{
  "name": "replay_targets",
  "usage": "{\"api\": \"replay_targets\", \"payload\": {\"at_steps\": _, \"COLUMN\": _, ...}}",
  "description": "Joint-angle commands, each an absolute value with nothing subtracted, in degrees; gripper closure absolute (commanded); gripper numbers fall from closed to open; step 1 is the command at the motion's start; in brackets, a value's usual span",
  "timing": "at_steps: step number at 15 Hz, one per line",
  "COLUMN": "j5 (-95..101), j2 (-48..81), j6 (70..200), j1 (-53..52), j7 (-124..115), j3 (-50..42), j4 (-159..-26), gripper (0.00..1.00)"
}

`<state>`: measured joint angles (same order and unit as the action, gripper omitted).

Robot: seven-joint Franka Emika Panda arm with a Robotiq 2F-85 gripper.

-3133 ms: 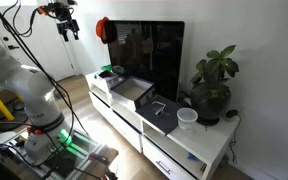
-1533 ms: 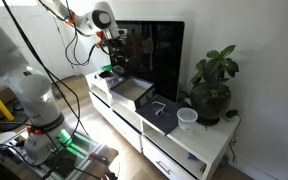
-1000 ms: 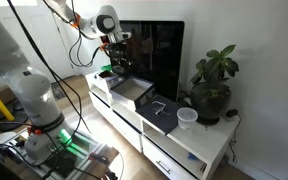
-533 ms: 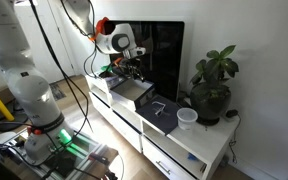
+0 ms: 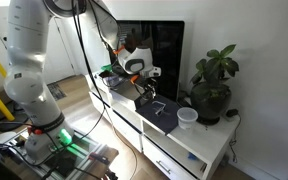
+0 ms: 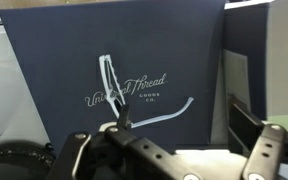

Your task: Hang the sunglasses on the edge of the blue box

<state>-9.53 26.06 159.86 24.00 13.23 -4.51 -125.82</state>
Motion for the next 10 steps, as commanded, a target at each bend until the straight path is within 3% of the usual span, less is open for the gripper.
{"api": "replay_targets", "payload": {"at_steps": 1, "j5": -9.5, "j2": 27.8, "j6": 160.0, "j1": 24.3, "j7": 13.3, "j3": -4.8, "j4": -124.0, "gripper": 0.0}}
{"api": "replay_targets", "payload": {"at_steps": 10, "j5": -8.3, "j2": 35.8, "j6": 159.4, "j1": 26.3, "j7": 13.4, "j3": -7.1, "j4": -116.0, "gripper": 0.0}}
